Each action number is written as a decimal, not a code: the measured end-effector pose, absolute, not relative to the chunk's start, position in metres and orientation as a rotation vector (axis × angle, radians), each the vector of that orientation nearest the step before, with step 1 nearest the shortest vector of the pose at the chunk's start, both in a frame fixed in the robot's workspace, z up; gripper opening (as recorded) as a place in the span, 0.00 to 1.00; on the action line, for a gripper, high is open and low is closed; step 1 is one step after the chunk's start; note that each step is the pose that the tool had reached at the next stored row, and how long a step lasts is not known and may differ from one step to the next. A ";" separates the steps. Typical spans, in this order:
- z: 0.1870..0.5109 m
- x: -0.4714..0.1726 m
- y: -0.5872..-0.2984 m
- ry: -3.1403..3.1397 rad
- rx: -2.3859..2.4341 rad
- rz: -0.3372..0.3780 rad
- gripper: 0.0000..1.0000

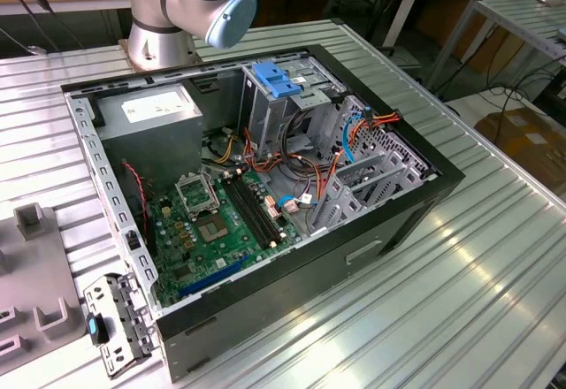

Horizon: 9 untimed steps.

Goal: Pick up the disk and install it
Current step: 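Pick up the disk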

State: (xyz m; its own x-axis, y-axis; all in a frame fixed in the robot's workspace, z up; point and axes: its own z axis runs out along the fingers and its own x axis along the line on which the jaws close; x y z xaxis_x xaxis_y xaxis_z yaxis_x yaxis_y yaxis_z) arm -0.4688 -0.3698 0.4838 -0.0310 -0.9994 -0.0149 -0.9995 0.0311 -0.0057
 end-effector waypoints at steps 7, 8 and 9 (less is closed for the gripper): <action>0.493 -0.469 -0.370 2.247 -2.178 0.006 0.37; 0.494 -0.469 -0.370 2.248 -2.179 0.003 0.37; 0.495 -0.468 -0.370 2.249 -2.180 0.001 0.37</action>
